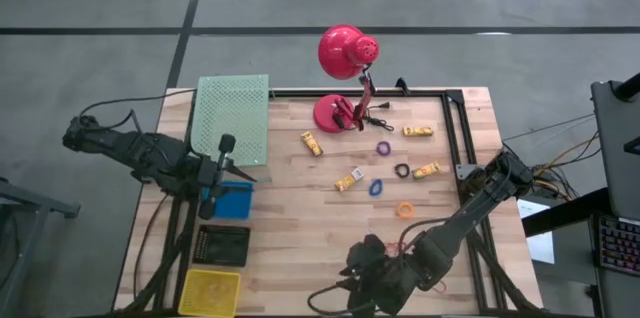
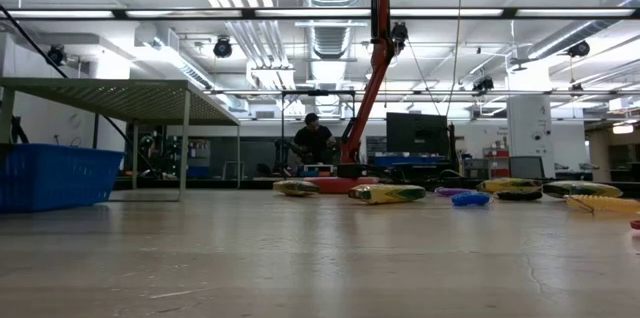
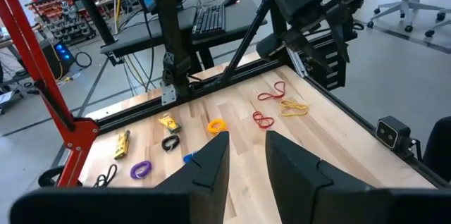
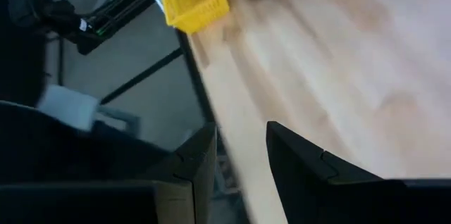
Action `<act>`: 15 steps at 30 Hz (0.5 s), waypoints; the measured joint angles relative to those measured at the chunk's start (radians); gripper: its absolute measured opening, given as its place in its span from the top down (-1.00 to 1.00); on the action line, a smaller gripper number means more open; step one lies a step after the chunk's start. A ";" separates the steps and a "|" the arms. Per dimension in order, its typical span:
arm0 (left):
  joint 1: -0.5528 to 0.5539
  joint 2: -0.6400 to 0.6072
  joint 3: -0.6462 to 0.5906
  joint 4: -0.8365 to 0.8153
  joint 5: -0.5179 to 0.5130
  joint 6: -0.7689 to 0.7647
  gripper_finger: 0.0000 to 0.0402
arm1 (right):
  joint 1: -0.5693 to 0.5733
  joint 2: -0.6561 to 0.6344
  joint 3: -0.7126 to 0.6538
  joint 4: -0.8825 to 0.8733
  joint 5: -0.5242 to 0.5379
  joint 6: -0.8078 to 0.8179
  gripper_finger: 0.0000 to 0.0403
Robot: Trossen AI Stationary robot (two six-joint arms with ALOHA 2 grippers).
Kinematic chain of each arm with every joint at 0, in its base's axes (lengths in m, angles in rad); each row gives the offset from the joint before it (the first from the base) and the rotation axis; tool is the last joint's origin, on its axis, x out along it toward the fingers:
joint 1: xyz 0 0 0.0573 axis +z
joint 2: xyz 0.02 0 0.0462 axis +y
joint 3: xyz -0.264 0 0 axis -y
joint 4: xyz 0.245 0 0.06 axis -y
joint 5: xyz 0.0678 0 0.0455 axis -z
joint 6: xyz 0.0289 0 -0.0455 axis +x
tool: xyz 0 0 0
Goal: Pick & Place Office Desk Supplies
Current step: Put the yellow rubber band into the yellow bin
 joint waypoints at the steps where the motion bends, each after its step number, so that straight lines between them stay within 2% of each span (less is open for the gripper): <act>1: 0.000 0.000 0.000 0.000 0.000 0.000 0.52 | 0.000 0.000 0.000 -0.005 -0.019 0.046 0.40; 15: 0.000 0.000 0.000 0.000 0.000 0.000 0.52 | 0.038 0.002 -0.006 -0.292 -0.160 0.657 0.40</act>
